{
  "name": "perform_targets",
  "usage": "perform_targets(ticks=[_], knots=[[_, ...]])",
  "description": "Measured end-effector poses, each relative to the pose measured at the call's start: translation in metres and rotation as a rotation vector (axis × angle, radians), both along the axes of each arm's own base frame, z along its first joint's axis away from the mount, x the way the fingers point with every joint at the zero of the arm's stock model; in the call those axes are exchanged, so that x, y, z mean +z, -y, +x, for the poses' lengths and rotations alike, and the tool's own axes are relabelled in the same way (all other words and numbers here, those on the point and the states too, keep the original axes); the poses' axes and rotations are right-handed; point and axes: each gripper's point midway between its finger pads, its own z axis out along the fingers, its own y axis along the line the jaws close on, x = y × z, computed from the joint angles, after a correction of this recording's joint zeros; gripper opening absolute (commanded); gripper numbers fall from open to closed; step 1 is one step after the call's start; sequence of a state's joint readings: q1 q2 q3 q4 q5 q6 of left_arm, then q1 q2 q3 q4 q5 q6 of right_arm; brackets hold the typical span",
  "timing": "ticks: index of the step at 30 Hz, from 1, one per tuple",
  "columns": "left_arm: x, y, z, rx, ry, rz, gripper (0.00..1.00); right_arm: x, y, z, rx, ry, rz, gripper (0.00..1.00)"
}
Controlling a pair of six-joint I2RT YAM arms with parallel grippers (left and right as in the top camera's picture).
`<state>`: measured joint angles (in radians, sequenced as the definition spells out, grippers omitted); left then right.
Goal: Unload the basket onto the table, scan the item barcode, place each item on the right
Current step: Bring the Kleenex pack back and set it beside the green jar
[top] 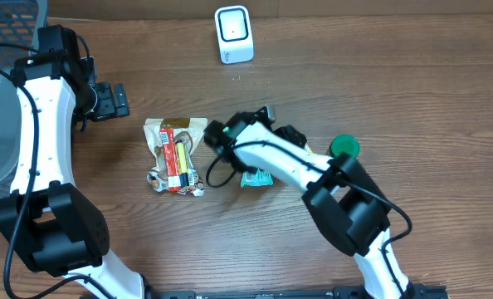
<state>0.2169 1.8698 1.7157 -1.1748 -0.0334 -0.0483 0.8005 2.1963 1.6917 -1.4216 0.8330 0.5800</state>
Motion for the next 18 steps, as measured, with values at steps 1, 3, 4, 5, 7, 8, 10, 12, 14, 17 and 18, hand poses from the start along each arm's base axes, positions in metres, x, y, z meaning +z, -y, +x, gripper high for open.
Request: perform_targets(ticks=[1,3,4,5,7,8,10,12,14,17,18], knots=[[0.000,0.000,0.000,0.000,0.000,0.000,1.00,0.000,0.003,0.001,-0.024,-0.024,0.032,0.66],[0.000,0.000,0.000,0.000,0.000,0.000,1.00,-0.001,0.010,0.003,-0.073,-0.076,0.107,0.66],[0.000,0.000,0.000,0.000,0.000,0.000,1.00,-0.003,0.013,0.003,-0.091,-0.100,0.132,0.66],[0.000,0.000,0.000,0.000,0.000,0.000,1.00,-0.005,0.018,0.003,-0.113,-0.129,0.162,0.66],[0.000,0.000,0.000,0.000,0.000,0.000,1.00,-0.011,0.027,0.001,-0.156,-0.199,0.222,0.66],[0.000,0.000,0.000,0.000,0.000,0.000,1.00,-0.015,0.033,0.001,-0.180,-0.235,0.255,0.66],[0.000,0.000,0.000,0.000,0.000,0.000,1.00,-0.019,0.039,0.001,-0.207,-0.278,0.300,0.65],[0.000,0.000,0.000,0.000,0.000,0.000,1.00,-0.024,0.041,0.001,-0.225,-0.329,0.369,0.65],[0.000,0.000,0.000,0.000,0.000,0.000,1.00,-0.027,0.040,0.001,-0.230,-0.355,0.405,0.64],[0.000,0.000,0.000,0.000,0.000,0.000,1.00,-0.029,0.038,-0.002,-0.233,-0.395,0.452,0.63],[0.000,0.000,0.000,0.000,0.000,0.000,1.00,-0.030,0.037,-0.002,-0.230,-0.402,0.464,0.61]])
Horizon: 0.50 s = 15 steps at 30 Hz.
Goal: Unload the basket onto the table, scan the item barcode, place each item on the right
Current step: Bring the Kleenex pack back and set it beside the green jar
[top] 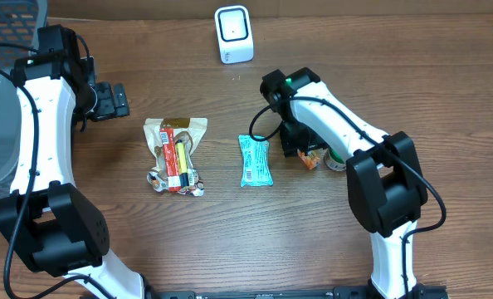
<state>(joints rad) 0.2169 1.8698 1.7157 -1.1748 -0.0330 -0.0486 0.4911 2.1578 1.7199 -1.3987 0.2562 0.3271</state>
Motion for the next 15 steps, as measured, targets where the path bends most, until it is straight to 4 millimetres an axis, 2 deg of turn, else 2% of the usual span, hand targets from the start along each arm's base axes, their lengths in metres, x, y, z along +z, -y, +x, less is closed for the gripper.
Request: perform_targets(ticks=[8,15], knots=[[0.000,0.000,0.000,0.000,0.000,0.000,1.00,-0.003,-0.007,-0.002,0.007,-0.016,0.042,0.57],[0.000,0.000,0.000,0.000,0.000,0.000,1.00,-0.015,-0.007,-0.002,0.008,-0.009,0.047,0.55]])
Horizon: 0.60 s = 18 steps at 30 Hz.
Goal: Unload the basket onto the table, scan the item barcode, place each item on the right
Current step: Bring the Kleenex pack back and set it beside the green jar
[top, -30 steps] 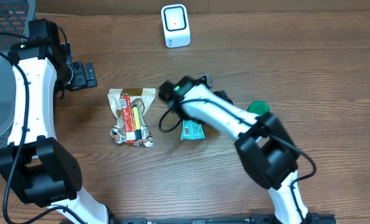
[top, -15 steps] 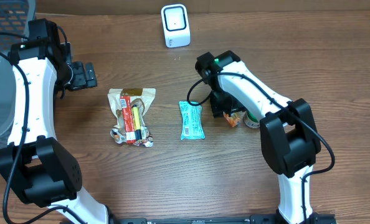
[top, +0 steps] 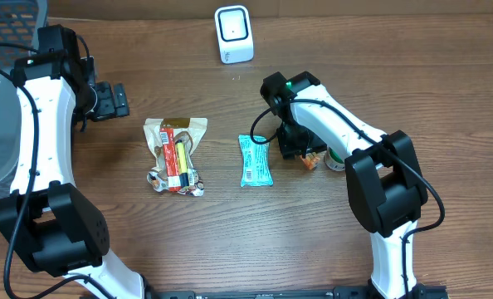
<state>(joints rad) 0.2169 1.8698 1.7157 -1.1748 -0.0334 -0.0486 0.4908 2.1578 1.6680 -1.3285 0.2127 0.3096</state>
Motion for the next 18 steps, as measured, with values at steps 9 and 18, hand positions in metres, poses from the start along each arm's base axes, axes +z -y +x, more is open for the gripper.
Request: perform_targets(ticks=[9,18], knots=[[0.0000,0.0000,0.0000,0.000,0.000,0.000,1.00,-0.0056,0.0012,-0.0030,0.004,-0.008,-0.001,0.17],[0.0000,0.0000,0.0000,0.000,0.000,0.000,1.00,-0.0082,-0.0070,0.0010,-0.010,0.007,0.041,0.36]])
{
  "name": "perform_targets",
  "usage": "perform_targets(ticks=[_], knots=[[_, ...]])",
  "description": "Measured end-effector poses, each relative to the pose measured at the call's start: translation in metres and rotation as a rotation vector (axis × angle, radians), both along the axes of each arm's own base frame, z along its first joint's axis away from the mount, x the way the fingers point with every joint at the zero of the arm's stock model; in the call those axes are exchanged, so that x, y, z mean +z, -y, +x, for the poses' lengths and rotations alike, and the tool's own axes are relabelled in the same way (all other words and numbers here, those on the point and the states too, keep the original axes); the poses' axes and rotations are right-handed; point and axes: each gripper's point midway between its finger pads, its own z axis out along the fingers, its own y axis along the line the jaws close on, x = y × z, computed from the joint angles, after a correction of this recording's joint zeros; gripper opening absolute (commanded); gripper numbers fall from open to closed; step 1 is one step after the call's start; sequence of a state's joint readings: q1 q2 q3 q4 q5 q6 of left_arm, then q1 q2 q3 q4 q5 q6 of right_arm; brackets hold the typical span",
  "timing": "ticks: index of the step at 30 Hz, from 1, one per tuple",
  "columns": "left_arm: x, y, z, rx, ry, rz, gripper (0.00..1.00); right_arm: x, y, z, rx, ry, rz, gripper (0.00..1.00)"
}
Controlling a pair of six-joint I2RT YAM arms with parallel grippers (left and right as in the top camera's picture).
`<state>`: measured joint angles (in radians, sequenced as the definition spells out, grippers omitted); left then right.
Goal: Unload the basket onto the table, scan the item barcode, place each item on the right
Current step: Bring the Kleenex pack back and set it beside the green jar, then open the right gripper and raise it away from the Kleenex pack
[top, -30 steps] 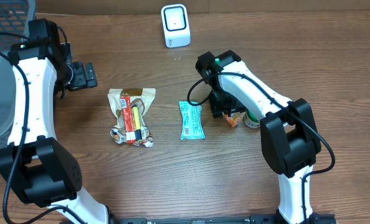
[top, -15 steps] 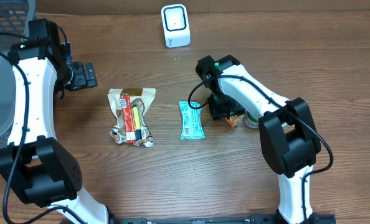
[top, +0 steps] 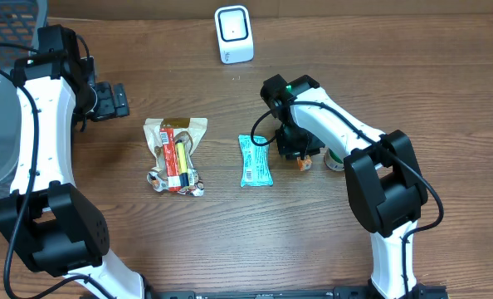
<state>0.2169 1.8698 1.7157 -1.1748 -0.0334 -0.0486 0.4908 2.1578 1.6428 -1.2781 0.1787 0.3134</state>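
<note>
The white barcode scanner (top: pixel 234 33) stands at the far middle of the table. A teal snack bar (top: pixel 256 160) lies flat at the centre, with a brown and red packet (top: pixel 176 154) to its left. My right gripper (top: pixel 293 150) points down just right of the teal bar, over a small orange item (top: pixel 303 164); its jaws are hidden under the wrist. A green-lidded container (top: pixel 336 159) peeks out from beneath the right arm. My left gripper (top: pixel 119 99) hovers open and empty at the far left.
A grey mesh basket (top: pixel 2 91) sits at the left edge behind the left arm. The wooden table (top: pixel 230 241) stretches toward the near edge.
The right gripper has shifted slightly nearer and left, and the small orange item beside it now lies a little further left. The left arm has not moved.
The right gripper was first down over the teal bar at the centre, with the green lid showing to the right. Then it stood to the right, over the orange item and the green-lidded container, the bar lying uncovered. It has stayed there with small shifts.
</note>
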Motion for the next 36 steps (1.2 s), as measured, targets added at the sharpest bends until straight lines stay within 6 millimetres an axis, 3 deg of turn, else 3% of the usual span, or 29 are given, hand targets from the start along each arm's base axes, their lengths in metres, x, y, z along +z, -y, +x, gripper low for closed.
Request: perform_targets(ticks=[5,13,22,24,27,36], knots=[[0.000,0.000,0.000,0.000,0.000,0.000,1.00,-0.003,-0.016,0.002,-0.012,0.000,0.086,0.36],[0.000,0.000,0.000,0.000,0.000,0.000,1.00,-0.003,-0.025,-0.004,-0.057,-0.028,0.133,0.36],[0.000,0.000,0.000,0.000,0.000,0.000,1.00,-0.004,-0.029,-0.001,-0.073,-0.018,0.153,0.57],[0.000,0.000,0.000,0.000,0.000,0.000,1.00,-0.004,-0.030,0.001,-0.074,-0.008,0.160,0.54],[0.000,0.000,0.000,0.000,0.000,0.000,1.00,-0.004,-0.030,0.003,-0.079,-0.003,0.162,0.35],[0.000,0.000,0.000,0.000,0.000,0.000,1.00,-0.004,-0.027,0.004,-0.088,-0.003,0.162,0.32]])
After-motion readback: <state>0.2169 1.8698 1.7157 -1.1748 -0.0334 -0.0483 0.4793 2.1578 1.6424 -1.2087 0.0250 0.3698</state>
